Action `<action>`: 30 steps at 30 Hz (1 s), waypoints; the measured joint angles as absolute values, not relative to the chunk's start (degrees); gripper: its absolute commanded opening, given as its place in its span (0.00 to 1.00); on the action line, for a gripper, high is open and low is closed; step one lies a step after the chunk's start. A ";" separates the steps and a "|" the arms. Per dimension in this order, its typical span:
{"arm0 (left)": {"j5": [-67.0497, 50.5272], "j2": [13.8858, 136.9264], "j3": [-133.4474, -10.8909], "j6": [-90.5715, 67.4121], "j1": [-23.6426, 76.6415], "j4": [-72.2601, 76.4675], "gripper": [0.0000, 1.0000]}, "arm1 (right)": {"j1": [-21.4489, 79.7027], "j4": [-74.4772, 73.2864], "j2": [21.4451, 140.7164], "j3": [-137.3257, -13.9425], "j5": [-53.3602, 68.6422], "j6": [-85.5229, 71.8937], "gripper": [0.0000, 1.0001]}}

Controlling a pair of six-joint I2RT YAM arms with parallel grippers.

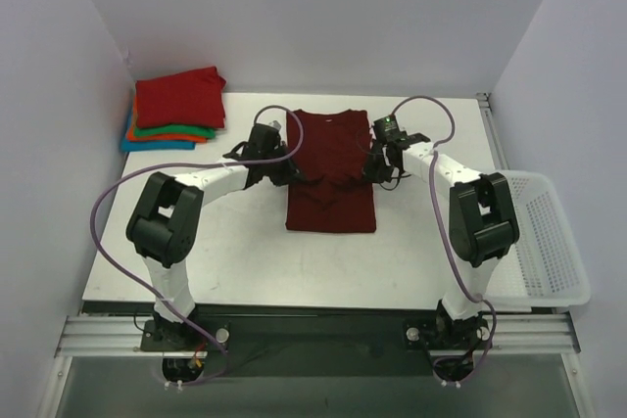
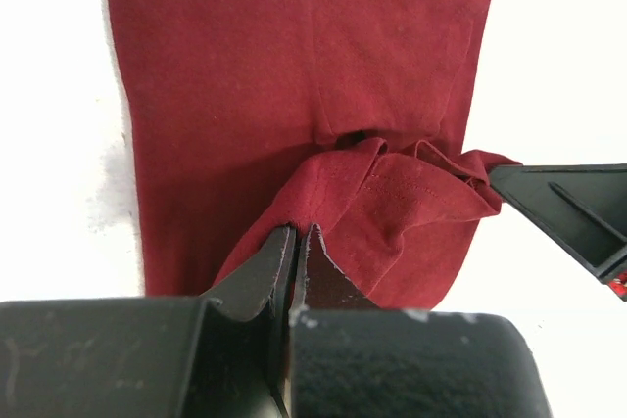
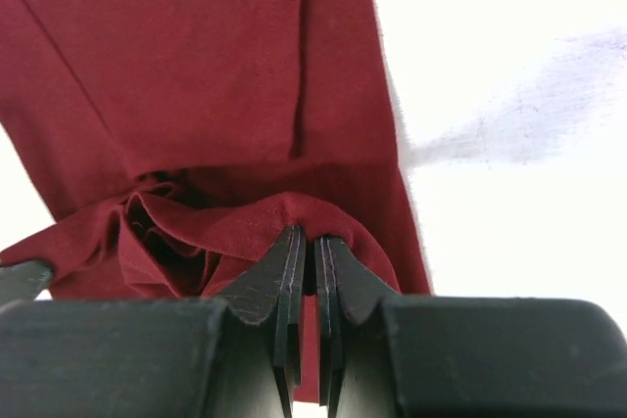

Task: Fold and stack the t-shirts
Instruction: Fold the folded rectangular tshirt in 1/3 of the way

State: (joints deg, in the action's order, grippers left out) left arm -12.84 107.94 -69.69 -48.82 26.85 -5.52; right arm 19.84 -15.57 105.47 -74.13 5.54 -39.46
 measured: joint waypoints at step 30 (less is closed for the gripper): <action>-17.23 110.56 -71.44 -49.50 22.06 -1.13 0.00 | 14.96 -15.62 107.77 -79.85 9.19 -37.60 0.00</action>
State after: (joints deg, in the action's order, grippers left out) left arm -17.23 110.56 -71.44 -49.50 22.06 -1.13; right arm 14.96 -15.62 107.77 -79.85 9.19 -37.60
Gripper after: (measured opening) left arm 0.033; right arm 0.059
